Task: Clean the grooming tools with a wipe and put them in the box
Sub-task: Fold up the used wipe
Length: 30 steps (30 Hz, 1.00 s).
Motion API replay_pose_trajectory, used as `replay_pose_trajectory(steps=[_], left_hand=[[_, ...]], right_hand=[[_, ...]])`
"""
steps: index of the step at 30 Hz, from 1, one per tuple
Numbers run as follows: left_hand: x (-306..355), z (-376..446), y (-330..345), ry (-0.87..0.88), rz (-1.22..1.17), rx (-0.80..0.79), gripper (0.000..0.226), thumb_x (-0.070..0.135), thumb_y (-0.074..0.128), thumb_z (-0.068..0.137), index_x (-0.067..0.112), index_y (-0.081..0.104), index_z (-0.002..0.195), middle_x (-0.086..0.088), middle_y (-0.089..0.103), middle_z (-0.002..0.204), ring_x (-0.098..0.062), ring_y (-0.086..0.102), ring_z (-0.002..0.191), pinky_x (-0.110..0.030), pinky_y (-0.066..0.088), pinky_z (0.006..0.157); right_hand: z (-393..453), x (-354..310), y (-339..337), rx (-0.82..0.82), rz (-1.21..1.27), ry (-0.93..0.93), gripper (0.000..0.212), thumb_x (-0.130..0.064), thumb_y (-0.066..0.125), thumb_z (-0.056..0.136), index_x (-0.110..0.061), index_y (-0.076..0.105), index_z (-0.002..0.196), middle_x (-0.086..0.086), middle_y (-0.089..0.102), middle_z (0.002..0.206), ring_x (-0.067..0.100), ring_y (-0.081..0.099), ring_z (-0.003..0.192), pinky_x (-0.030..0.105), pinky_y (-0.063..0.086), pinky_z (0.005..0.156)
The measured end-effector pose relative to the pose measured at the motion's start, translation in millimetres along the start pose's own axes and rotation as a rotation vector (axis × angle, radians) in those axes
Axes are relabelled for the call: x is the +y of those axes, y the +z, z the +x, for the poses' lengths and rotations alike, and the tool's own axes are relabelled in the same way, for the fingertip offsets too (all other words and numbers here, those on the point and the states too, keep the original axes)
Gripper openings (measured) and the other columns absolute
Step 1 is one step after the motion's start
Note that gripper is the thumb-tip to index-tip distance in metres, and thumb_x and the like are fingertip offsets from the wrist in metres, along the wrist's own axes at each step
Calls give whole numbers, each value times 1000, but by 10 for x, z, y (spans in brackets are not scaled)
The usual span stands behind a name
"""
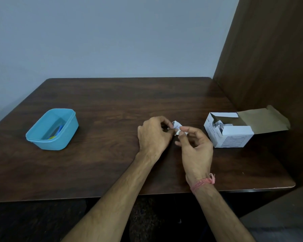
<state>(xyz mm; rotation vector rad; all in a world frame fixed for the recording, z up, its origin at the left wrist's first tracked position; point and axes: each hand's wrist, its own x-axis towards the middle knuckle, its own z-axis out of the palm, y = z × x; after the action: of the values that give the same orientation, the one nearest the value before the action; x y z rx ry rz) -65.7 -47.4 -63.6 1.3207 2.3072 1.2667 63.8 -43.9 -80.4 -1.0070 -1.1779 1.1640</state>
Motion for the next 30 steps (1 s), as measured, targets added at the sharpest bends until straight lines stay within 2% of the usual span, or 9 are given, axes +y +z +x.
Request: replay_pose_trajectory(steps=[3, 6, 8, 11, 15, 19, 26, 30], left_hand=[[-59, -135, -190, 60, 31, 52, 12, 38, 89, 88, 38, 77, 89, 23, 77, 85, 0, 73, 79, -37, 60, 87], [-228, -303, -405, 217, 206, 181, 19, 22, 84, 88, 39, 80, 96, 20, 77, 89, -6, 72, 81, -37, 53, 86], [-360, -404, -509, 279, 307, 226, 22, 18, 83, 89, 38, 82, 98, 17, 78, 94, -12, 71, 82, -38, 49, 84], [-480, -535, -586, 323, 335, 246, 23, 16, 84, 89, 37, 84, 98, 17, 80, 98, -15, 70, 82, -37, 49, 81], [-474, -595, -605, 335, 261, 213, 23, 15, 82, 92, 34, 85, 104, 17, 79, 102, -13, 74, 86, -41, 60, 78], [-452, -637, -601, 398, 282, 214, 23, 14, 83, 93, 32, 86, 107, 17, 82, 104, -11, 75, 88, -34, 60, 79], [-471, -669, -590, 467, 294, 238, 18, 17, 83, 95, 31, 87, 106, 15, 83, 101, -13, 77, 86, -39, 63, 73], [-475, -685, -590, 502, 317, 236, 18, 14, 82, 95, 29, 87, 104, 14, 84, 101, -14, 78, 84, -36, 63, 67]], right_hand=[[-7, -5, -24, -85, 6, -6, 15, -9, 79, 101, -23, 84, 102, -3, 83, 99, 13, 79, 81, 41, 66, 80], [-36, -19, -27, -236, 6, -22, 18, -6, 81, 99, -23, 85, 104, 2, 83, 98, 20, 78, 84, 32, 65, 71], [-50, -26, -19, -322, -1, -6, 19, -6, 83, 97, -21, 83, 109, 5, 83, 98, 23, 79, 83, 30, 64, 68], [-46, -31, -5, -395, -23, 17, 23, -9, 86, 95, -21, 81, 114, 7, 83, 98, 22, 79, 77, 30, 63, 66], [-48, -29, -2, -426, -40, 26, 21, -8, 86, 95, -18, 81, 113, 5, 84, 97, 20, 78, 72, 27, 62, 63], [-37, -13, -2, -439, -105, 30, 17, -14, 87, 95, -20, 81, 110, 1, 85, 98, 22, 79, 72, 31, 62, 64], [-51, -27, 40, -383, -155, 40, 14, -22, 91, 92, -18, 81, 102, 2, 84, 89, 21, 79, 70, 32, 61, 61], [-63, -54, 44, -381, -185, 46, 17, -26, 91, 92, -19, 80, 102, 0, 84, 88, 19, 81, 73, 32, 61, 61]])
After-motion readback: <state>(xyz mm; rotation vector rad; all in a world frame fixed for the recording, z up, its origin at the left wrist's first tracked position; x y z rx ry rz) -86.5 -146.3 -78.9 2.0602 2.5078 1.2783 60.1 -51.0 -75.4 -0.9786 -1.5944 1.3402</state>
